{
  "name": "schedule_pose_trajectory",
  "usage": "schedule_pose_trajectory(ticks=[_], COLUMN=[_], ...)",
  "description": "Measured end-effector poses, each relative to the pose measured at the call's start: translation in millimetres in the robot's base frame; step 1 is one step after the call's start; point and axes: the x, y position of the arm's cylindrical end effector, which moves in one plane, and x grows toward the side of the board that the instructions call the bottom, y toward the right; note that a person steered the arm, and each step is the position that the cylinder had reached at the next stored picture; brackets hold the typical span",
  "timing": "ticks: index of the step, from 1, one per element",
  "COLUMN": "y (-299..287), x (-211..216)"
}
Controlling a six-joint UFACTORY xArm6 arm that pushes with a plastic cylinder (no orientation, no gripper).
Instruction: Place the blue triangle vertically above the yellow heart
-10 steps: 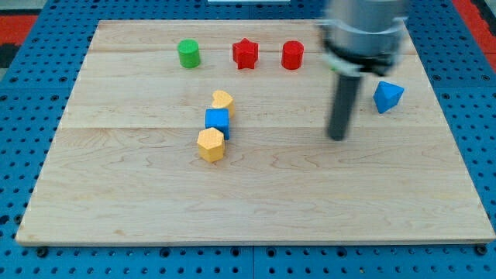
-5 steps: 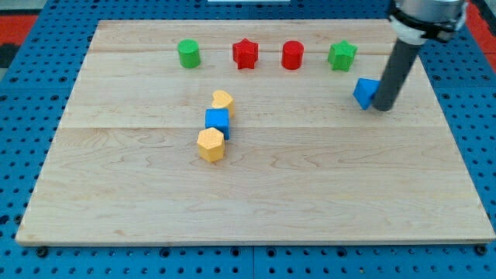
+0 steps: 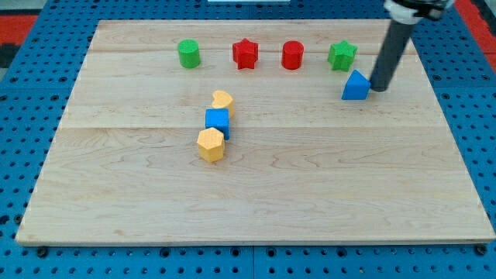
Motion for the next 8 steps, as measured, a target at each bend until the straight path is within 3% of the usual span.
schedule_pose_trajectory(ticks=[3, 7, 8], y=[-171.9, -161.7, -169.3], x=[-0.1, 66.4, 64.2])
